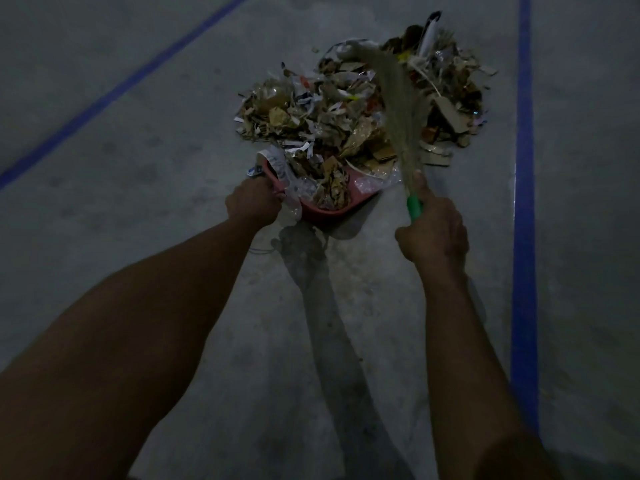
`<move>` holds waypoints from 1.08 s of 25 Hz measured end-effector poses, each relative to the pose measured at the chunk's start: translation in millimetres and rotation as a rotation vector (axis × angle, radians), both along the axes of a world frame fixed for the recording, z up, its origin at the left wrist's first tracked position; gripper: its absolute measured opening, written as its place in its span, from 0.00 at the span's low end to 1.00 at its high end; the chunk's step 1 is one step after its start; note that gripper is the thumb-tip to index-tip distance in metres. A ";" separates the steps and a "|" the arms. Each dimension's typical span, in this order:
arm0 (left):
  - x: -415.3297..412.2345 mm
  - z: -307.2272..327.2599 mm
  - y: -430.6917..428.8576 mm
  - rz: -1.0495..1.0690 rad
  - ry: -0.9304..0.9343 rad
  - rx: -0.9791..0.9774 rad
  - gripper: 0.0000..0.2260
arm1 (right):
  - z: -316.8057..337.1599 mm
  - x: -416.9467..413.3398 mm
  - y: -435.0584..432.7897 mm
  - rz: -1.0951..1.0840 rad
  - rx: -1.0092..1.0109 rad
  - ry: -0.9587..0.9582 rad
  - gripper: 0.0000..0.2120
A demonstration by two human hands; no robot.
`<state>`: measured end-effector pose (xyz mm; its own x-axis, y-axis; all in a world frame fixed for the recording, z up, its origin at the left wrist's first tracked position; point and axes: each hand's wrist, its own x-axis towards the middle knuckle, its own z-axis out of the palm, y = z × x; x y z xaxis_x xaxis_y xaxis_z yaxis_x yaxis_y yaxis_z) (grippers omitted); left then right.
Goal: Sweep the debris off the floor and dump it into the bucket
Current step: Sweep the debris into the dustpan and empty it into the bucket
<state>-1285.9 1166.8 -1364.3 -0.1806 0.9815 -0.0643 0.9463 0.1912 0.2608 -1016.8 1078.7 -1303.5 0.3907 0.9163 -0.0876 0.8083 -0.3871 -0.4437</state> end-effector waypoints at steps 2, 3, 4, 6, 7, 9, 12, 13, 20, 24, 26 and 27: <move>0.7 0.9 -0.4 -0.008 0.000 -0.002 0.16 | -7.9 -11.2 14.8 0.082 -0.030 -0.011 0.43; 0.9 1.0 -0.5 -0.006 -0.005 -0.004 0.16 | -10.9 -19.1 20.2 0.122 -0.044 -0.002 0.43; 1.1 0.8 -1.0 -0.003 -0.011 -0.007 0.15 | -13.3 -28.1 23.6 0.159 -0.054 0.012 0.42; 1.9 1.0 -2.4 -0.004 -0.010 -0.005 0.15 | -19.9 -46.7 26.6 0.227 -0.071 0.031 0.41; 2.2 1.1 -3.0 -0.009 -0.005 -0.002 0.14 | -23.0 -53.8 25.1 0.255 -0.088 0.031 0.40; 1.8 1.5 -3.3 -0.020 0.008 0.007 0.14 | -24.0 -57.8 11.0 0.275 -0.151 0.012 0.34; 0.6 1.8 -1.7 -0.015 0.017 0.000 0.15 | -19.8 -38.3 -35.6 0.239 -0.234 -0.082 0.24; 0.1 1.8 -1.0 -0.011 0.016 -0.003 0.16 | -14.5 -31.6 -52.1 0.219 -0.224 -0.108 0.23; 2.7 1.9 -3.0 0.003 0.034 0.014 0.15 | 16.0 -11.2 -3.3 0.141 0.025 -0.123 0.35; -2.4 3.4 -2.8 0.011 0.038 0.009 0.15 | -13.3 7.7 36.6 0.078 -0.061 -0.196 0.33; -2.7 2.9 -3.4 0.005 0.051 0.003 0.15 | -31.0 9.3 36.6 0.097 -0.162 -0.218 0.31; -2.7 3.2 -3.2 0.003 0.052 0.004 0.15 | -41.1 6.2 31.0 0.113 -0.191 -0.208 0.31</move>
<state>-1288.7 1163.6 -1361.2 -0.1867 0.9811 -0.0506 0.9580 0.1932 0.2119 -1010.6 1109.7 -1344.6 0.3151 0.9296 -0.1913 0.9167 -0.3503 -0.1922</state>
